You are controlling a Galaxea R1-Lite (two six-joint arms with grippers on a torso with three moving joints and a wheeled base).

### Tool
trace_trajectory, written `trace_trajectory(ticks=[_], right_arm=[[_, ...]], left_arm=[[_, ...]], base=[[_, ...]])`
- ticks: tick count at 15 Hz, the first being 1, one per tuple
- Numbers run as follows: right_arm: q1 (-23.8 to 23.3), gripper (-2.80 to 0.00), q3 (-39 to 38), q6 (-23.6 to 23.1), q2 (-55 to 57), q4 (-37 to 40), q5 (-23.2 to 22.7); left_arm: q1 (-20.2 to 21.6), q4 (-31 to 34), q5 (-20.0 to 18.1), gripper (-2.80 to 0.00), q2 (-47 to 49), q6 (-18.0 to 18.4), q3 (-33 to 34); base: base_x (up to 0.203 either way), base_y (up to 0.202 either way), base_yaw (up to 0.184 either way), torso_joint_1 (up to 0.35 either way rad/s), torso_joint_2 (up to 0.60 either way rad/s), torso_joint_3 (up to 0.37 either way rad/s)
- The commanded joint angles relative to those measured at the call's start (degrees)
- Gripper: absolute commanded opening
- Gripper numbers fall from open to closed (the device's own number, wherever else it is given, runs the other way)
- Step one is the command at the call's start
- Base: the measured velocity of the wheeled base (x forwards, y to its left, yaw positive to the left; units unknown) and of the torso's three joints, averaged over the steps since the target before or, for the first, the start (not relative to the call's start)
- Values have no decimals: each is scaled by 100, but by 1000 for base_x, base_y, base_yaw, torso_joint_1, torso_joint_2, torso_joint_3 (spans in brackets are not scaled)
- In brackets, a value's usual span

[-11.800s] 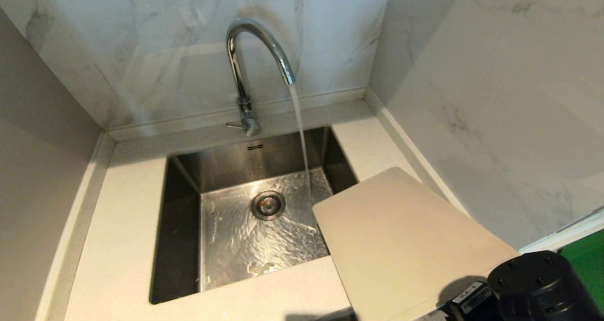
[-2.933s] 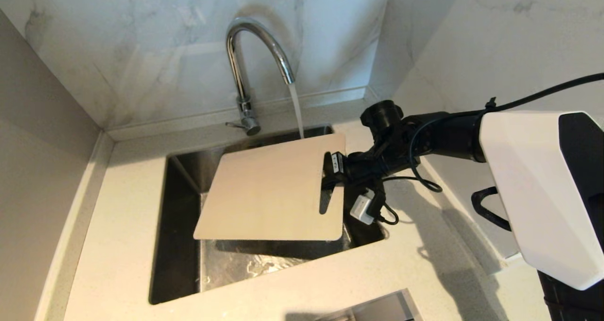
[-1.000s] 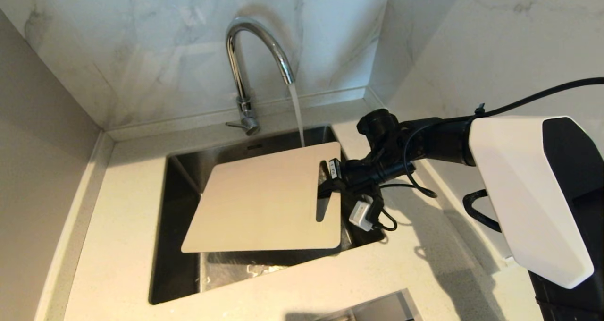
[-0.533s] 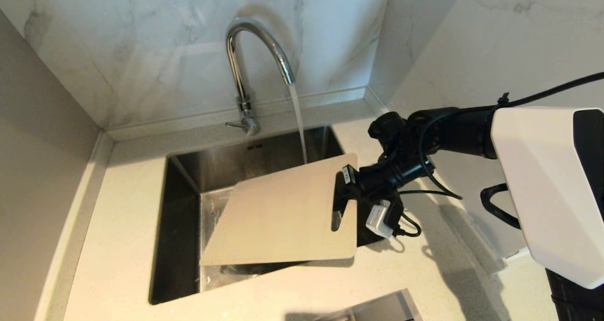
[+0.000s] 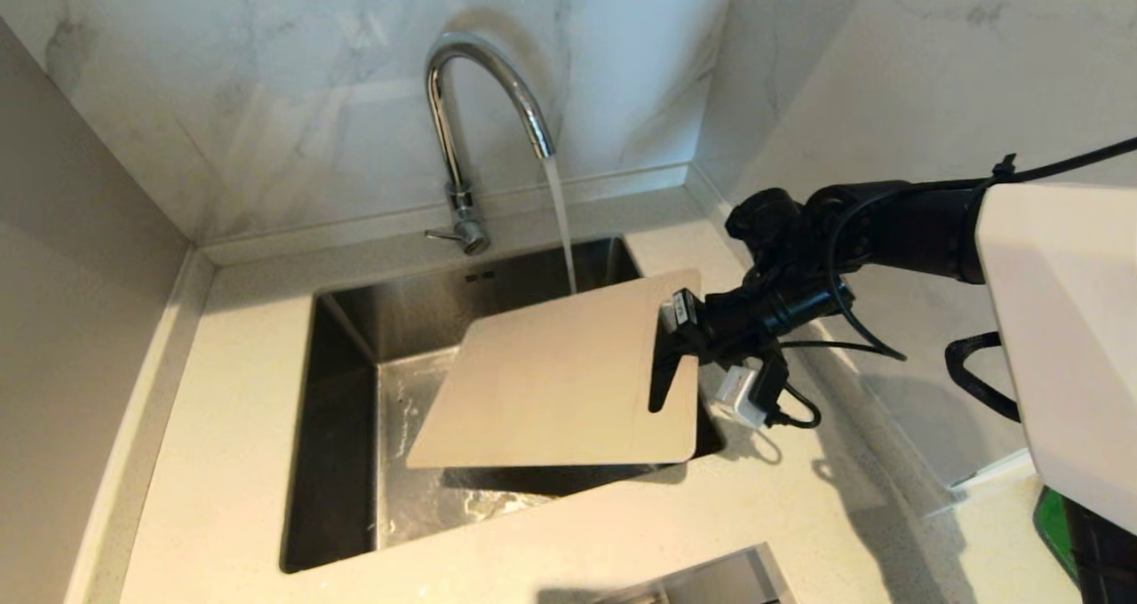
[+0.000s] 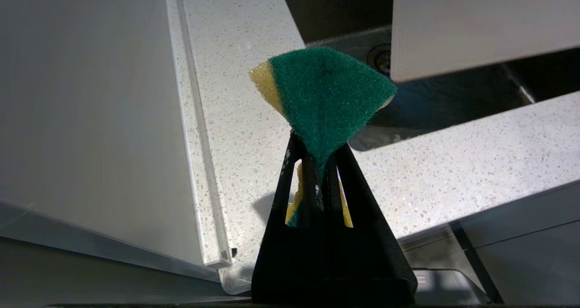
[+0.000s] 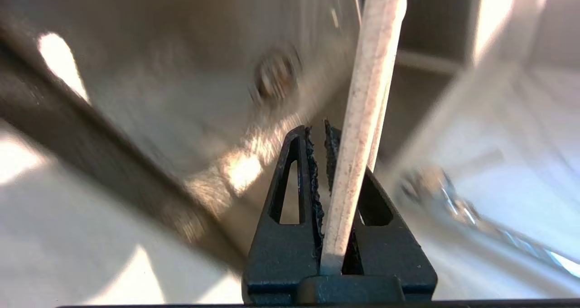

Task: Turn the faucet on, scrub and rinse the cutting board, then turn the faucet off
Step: Scrub the cutting board underwater

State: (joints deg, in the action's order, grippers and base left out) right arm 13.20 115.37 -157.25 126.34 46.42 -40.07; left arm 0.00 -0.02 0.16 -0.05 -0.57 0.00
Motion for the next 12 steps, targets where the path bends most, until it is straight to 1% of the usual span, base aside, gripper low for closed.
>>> trace_trajectory(ticks=[1,6,8,12], right_arm=[[7,-280,3,-89,-107,-142,-36],[16,-280,3,-89,-172,-589,-79],[16,-280,3,-89,-190,-659,-73],[16,-280,2,-89,-132,-1107,-28]], left_arm=[[0,-6,0,-280,5,-4,18],[0,-6,2,-280,-4,-4,18],[0,-6,2,-280,4,-4,18],[0,0,2,-280,0,-4,18]], base=[[0,0,0,0,0,0],[0,0,0,0,0,0],[0,0,0,0,0,0],[0,0,0,0,0,0]])
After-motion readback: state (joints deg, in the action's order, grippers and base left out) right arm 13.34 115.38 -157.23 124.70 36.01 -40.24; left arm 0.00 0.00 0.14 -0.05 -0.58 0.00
